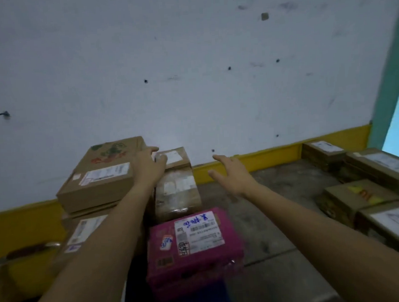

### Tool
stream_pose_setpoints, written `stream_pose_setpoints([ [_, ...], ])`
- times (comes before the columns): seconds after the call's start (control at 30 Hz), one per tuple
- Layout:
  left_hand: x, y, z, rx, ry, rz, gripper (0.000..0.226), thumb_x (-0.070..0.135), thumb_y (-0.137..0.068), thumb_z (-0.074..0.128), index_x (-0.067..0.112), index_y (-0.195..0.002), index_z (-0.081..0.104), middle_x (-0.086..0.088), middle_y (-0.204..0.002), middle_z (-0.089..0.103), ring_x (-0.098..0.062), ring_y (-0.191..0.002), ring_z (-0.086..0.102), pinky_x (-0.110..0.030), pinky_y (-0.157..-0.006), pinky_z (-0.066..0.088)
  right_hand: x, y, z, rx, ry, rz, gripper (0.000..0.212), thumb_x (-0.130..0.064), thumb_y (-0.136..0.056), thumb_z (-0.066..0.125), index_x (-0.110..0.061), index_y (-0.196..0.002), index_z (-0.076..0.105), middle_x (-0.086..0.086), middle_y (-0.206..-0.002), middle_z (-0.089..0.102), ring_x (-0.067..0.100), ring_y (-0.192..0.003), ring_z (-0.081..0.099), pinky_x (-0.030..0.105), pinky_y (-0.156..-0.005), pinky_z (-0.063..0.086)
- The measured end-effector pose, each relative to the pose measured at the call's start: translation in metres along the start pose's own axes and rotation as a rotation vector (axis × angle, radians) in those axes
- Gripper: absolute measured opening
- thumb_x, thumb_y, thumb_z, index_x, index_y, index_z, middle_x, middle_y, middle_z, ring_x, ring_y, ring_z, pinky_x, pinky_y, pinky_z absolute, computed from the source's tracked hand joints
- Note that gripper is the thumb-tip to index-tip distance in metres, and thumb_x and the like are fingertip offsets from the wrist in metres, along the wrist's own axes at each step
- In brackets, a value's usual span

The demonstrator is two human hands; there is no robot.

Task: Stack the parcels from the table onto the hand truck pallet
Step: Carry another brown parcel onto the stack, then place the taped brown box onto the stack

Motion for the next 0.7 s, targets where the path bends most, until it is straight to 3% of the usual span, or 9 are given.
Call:
stream_pose_setpoints([
  [0.1, 0.049, 0.038, 0.057, -0.072, 0.058, 0.000, 0.039, 0.023, -0.090, 0.054, 0.010, -0.127, 0.053, -0.012, -0.128, 0.054, -0.022, -0.110, 0.053, -0.031, -0.089, 0.043, 0.054, 0.035, -0.051, 0.026, 0.018, 0.050, 0.057, -0.039, -0.094, 0.048, -0.022, -0.145, 0.030, 0.013, -0.148, 0.032, 0.028, -0.138, 0.025, 0.035, -0.111, 0.024],
  [0.23, 0.108, 0.086, 0.130, -0.190, 0.100, -0.019, 0.043, 0.024, -0.091, 0.055, 0.009, -0.131, 0.049, -0.015, -0.138, 0.047, -0.029, -0.127, 0.045, -0.038, -0.106, 0.037, 0.122, 0.083, -0.111, 0.023, 0.038, 0.144, 0.059, -0.042, -0.093, 0.048, -0.023, -0.145, 0.028, 0.019, -0.144, 0.030, 0.034, -0.137, 0.026, 0.039, -0.110, 0.027],
  [0.37, 0.157, 0.126, 0.191, -0.307, 0.085, -0.009, 0.044, 0.023, -0.092, 0.055, 0.006, -0.133, 0.046, -0.015, -0.137, 0.049, -0.029, -0.126, 0.046, -0.035, -0.101, 0.037, 0.179, 0.124, -0.156, -0.018, 0.048, 0.220, 0.059, -0.044, -0.094, 0.045, -0.026, -0.146, 0.025, 0.018, -0.148, 0.025, 0.036, -0.137, 0.025, 0.041, -0.108, 0.029],
  [0.7, 0.213, 0.156, 0.307, -0.489, -0.001, -0.056, 0.049, 0.028, -0.093, 0.053, 0.011, -0.138, 0.040, -0.013, -0.145, 0.039, -0.031, -0.133, 0.038, -0.037, -0.107, 0.035, 0.281, 0.141, -0.215, 0.051, 0.042, 0.354, 0.058, -0.045, -0.093, 0.047, -0.029, -0.145, 0.027, 0.018, -0.147, 0.030, 0.034, -0.136, 0.029, 0.042, -0.110, 0.028],
])
Point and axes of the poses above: each hand's wrist, its own y-axis away from the middle knuckle, its own z-axis out of the palm, x = y × z, the point moved 5 cm from there along -y, towards the middle knuckle
